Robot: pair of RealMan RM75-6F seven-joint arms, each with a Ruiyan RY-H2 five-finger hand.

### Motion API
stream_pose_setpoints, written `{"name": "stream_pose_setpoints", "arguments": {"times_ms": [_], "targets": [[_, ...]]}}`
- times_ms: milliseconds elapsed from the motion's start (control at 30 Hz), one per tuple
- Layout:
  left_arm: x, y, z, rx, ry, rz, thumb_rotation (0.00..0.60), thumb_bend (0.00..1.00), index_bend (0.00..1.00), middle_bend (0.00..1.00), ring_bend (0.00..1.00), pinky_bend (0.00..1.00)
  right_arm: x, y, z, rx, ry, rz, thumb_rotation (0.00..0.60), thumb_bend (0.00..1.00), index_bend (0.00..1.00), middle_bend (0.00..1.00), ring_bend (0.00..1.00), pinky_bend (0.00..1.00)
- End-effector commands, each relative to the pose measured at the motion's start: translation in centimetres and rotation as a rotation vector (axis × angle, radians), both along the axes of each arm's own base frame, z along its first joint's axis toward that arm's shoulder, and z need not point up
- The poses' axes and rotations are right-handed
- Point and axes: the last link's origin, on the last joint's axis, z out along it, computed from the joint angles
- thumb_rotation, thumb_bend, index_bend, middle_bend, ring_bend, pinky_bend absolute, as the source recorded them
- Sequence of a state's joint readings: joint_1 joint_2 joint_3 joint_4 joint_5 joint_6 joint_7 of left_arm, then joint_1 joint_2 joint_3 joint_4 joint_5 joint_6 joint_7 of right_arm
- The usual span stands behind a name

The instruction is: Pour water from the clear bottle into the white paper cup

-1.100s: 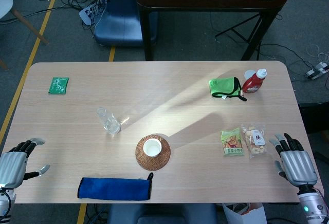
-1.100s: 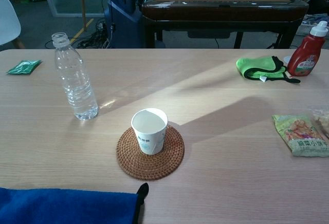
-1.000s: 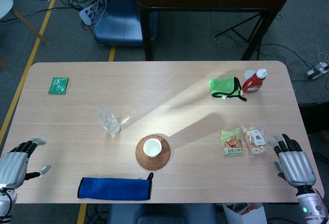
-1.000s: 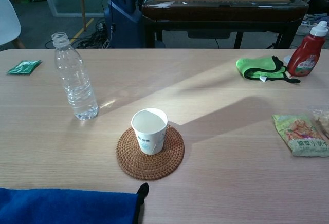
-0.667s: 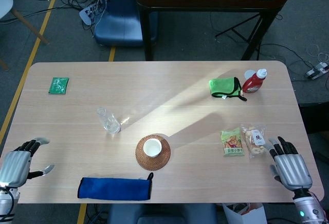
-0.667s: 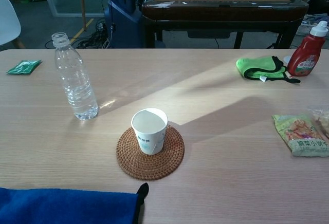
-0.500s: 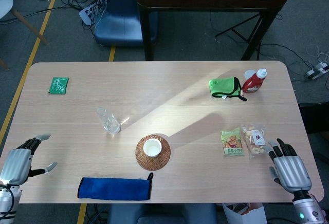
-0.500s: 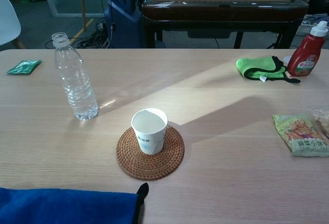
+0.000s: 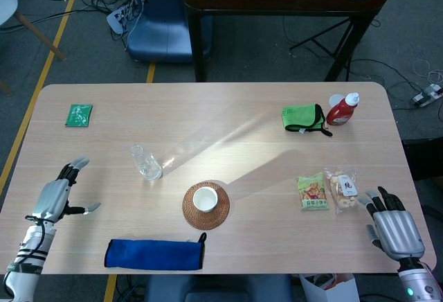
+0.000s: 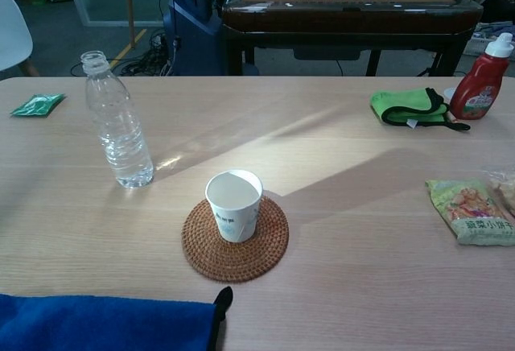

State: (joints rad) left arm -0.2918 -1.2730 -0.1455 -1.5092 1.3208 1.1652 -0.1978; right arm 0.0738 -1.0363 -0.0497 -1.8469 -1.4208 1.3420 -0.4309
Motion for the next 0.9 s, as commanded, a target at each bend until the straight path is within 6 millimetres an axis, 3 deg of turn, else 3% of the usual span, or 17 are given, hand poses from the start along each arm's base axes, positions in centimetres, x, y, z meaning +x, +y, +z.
{"name": "stream_pose_setpoints", "arguments": {"times_ms": [33,533,900], "targets": [[0.3,1.6,-0.8,-0.004,-0.078,0.017,0.600,0.00,0.01,0.01,0.04,0.27,-0.1,0.1,0.1,-0.002,0.000,-0.003,0.600,0.45,0.24,0.16,0.00,0.16],[2.4,5.0,-4.8,-0.046,-0.196,0.024,0.600,0.00,0.00,0.01,0.04,0.27,-0.3,0.4,0.6,-0.018,-0.005,-0.018,0.600,0.45,0.24,0.18,0.01,0.16],[3.9,6.4,-6.1,-0.059,-0.287,0.042,0.600,0.00,0.00,0.01,0.04,0.27,-0.3,0.3,0.9,-0.023,-0.016,-0.020,0.600,0.45,0.24,0.19,0.03,0.16]]}}
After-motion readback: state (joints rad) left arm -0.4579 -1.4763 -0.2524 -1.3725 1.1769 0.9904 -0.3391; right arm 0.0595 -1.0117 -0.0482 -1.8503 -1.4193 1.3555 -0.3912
